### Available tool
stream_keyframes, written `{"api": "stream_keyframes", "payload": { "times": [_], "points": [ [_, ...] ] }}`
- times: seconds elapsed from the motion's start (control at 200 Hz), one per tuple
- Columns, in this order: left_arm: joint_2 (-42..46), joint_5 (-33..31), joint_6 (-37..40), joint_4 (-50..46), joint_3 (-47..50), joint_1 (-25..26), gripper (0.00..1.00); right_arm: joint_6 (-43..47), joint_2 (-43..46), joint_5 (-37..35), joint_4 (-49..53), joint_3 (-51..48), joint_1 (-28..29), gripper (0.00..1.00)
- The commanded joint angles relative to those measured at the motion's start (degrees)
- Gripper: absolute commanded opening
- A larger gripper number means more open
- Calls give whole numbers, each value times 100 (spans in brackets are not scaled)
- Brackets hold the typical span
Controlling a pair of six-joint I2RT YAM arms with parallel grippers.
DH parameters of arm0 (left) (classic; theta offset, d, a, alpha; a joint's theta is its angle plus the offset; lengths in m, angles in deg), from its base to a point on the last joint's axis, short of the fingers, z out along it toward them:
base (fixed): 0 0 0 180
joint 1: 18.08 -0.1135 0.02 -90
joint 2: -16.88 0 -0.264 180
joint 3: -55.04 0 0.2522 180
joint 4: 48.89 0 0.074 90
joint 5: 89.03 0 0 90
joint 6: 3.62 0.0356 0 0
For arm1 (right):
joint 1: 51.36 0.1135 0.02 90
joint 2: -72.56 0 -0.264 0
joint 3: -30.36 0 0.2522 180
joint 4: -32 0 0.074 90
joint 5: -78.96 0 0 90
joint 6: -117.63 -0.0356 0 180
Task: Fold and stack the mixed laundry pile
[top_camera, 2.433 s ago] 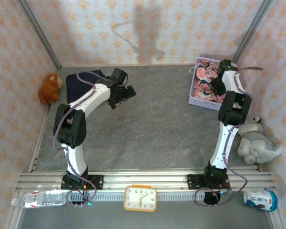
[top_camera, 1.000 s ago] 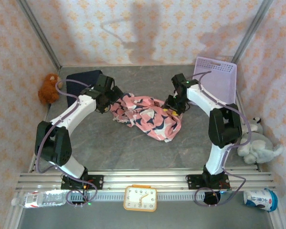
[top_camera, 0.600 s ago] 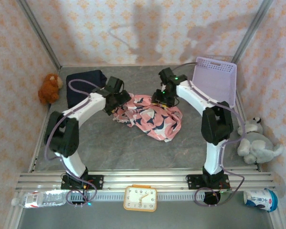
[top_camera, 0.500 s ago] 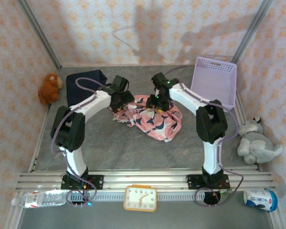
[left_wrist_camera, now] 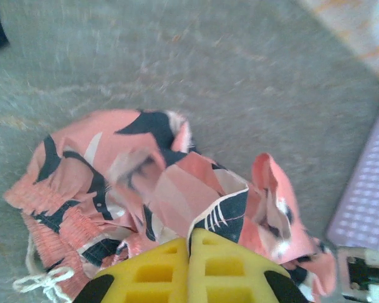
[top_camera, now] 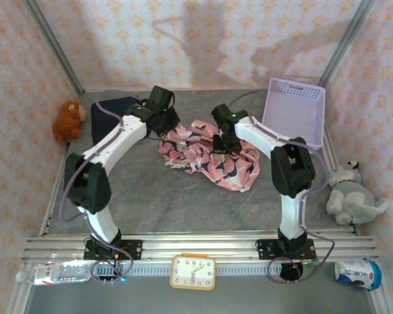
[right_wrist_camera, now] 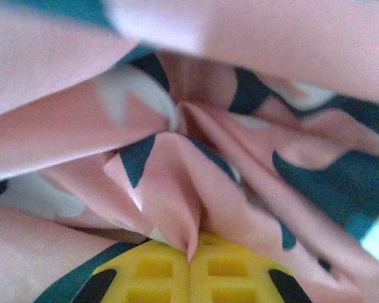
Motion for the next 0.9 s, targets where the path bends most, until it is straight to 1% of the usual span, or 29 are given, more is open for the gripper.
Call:
{"api": "stream_keyframes", "payload": {
  "times": [0.0, 0.1, 0.135, 0.28, 0.34, 0.42, 0.475, 0.51, 0.631, 0.661, 0.691, 0.706, 0.716, 0.731, 0.746, 0.751, 0.761, 0.766, 0.781, 0.796, 0.826, 0.896],
  "points": [
    [772, -697, 322, -592, -381, -15, 0, 734, 732, 1157, 575, 551, -47, 0],
    [1184, -1101, 414, -683, -608, -37, 0, 824, 961, 2565, 908, 1074, -69, 0],
    [1295, -1188, 464, -672, -711, -49, 0, 829, 1036, 2929, 992, 1240, -65, 0],
    [1488, -1476, 623, -643, -1329, -164, 0, 734, 1382, 3832, 1035, 1599, -208, 0],
    [1425, -1458, 670, -623, -1646, -258, 0, 620, 1512, 4156, 884, 1605, -442, 0],
    [1241, -1462, 773, -608, -2032, -384, 0, 279, 1715, 4513, 397, 1389, -884, 0],
    [1022, -1458, 794, -596, -2220, -488, 0, 185, 1820, 4365, 160, 1156, -1169, 0],
    [824, -1445, 827, -549, -2296, -567, 0, 221, 1827, 4107, 128, 1017, -1320, 0],
    [-242, -1493, 883, -936, -2689, -810, 0, 159, 1448, 2304, 301, 633, -1716, 0],
    [-553, -1450, 888, -1043, -2785, -883, 0, 11, 1298, 1855, 326, 559, -1787, 12],
    [-876, -1319, 891, -1140, -2889, -944, 0, -45, 1144, 1630, 316, 501, -1834, 29],
    [-1005, -1190, 893, -1194, -2961, -968, 5, -41, 1076, 1603, 289, 466, -1846, 37],
    [-1199, -1094, 881, -1264, -3020, -979, 12, -33, 1038, 1591, 269, 439, -1847, 40],
    [-1402, -934, 866, -1349, -3119, -1016, 25, -43, 980, 1557, 240, 404, -1847, 45],
    [-1581, -797, 851, -1426, -3228, -1049, 43, -68, 936, 1508, 211, 362, -1840, 48],
    [-1612, -754, 840, -1476, -3266, -1055, 46, -80, 922, 1495, 204, 347, -1844, 50],
    [-1751, -678, 821, -1575, -3349, -1067, 58, -115, 903, 1478, 182, 319, -1840, 52],
    [-1815, -641, 808, -1625, -3396, -1077, 62, -130, 897, 1471, 168, 304, -1839, 53],
    [-1988, -539, 776, -1755, -3543, -1082, 69, -161, 877, 1471, 137, 268, -1838, 55],
    [-2147, -464, 760, -1930, -3700, -1089, 73, -188, 866, 1484, 94, 228, -1834, 56],
    [-2415, -324, 806, -2162, -3950, -1065, 77, -227, 877, 1490, 31, 136, -1820, 58],
    [-2619, -280, 939, -2353, -4095, -894, 80, -220, 1021, 1196, 40, -41, -1716, 59]
  ]
}}
